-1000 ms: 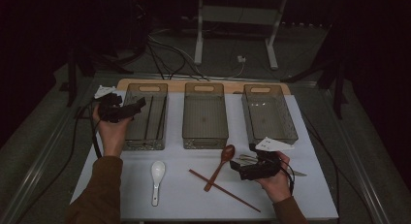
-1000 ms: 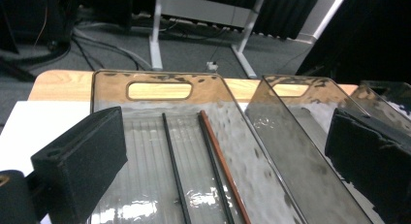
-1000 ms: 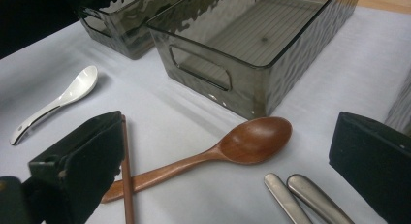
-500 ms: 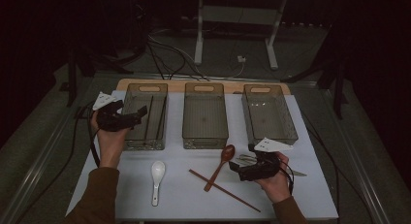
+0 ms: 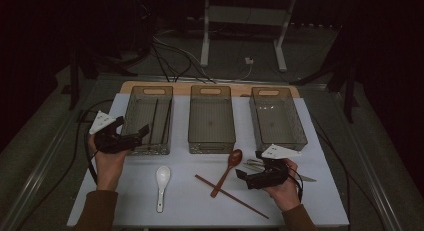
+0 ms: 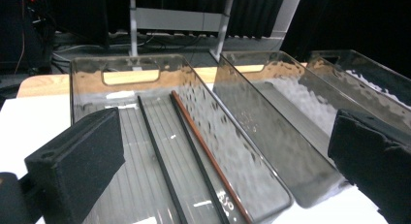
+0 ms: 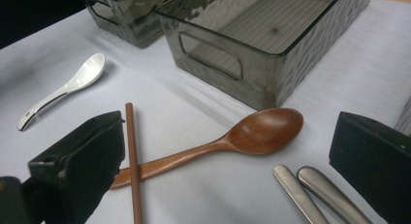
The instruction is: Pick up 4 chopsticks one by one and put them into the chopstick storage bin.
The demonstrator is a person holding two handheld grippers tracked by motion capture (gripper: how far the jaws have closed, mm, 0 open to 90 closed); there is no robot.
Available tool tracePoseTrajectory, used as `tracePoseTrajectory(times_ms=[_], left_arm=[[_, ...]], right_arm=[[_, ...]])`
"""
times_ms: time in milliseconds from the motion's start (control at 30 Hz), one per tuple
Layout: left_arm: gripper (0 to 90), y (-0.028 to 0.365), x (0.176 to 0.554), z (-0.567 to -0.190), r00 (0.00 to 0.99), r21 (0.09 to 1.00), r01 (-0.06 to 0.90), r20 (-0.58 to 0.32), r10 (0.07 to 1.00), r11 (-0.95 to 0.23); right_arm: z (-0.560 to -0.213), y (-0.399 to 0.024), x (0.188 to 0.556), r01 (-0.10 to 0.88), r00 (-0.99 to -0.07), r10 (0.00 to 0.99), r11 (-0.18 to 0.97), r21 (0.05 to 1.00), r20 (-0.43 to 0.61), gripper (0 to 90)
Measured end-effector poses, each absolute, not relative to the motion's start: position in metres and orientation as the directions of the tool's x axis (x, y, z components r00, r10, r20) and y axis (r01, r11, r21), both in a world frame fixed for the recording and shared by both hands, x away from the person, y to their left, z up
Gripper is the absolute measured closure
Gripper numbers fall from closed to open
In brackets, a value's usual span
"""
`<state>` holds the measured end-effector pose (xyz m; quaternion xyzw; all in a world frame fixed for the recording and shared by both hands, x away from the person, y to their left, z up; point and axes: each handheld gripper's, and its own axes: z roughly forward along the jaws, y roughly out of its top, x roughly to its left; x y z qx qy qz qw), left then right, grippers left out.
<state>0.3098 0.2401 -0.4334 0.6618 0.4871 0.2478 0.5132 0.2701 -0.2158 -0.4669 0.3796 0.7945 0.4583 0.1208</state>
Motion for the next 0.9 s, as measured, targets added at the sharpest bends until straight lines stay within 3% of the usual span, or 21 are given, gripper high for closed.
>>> tracePoseTrajectory(times_ms=[500, 900], left_arm=[[0.6, 0.240, 0.271, -0.452, 0.401, 0.927, 0.374, -0.160, 0.902, -0.002], [0.6, 0.247, 0.251, -0.466, 0.392, 0.918, 0.397, -0.175, 0.903, 0.005]], right_arm=[[-0.472, -0.207, 0.264, 0.495, -0.714, 0.684, 0.346, 0.797, 0.146, 0.0], [-0.488, -0.186, 0.254, 0.499, -0.767, 0.630, 0.465, 0.731, 0.121, 0.0]])
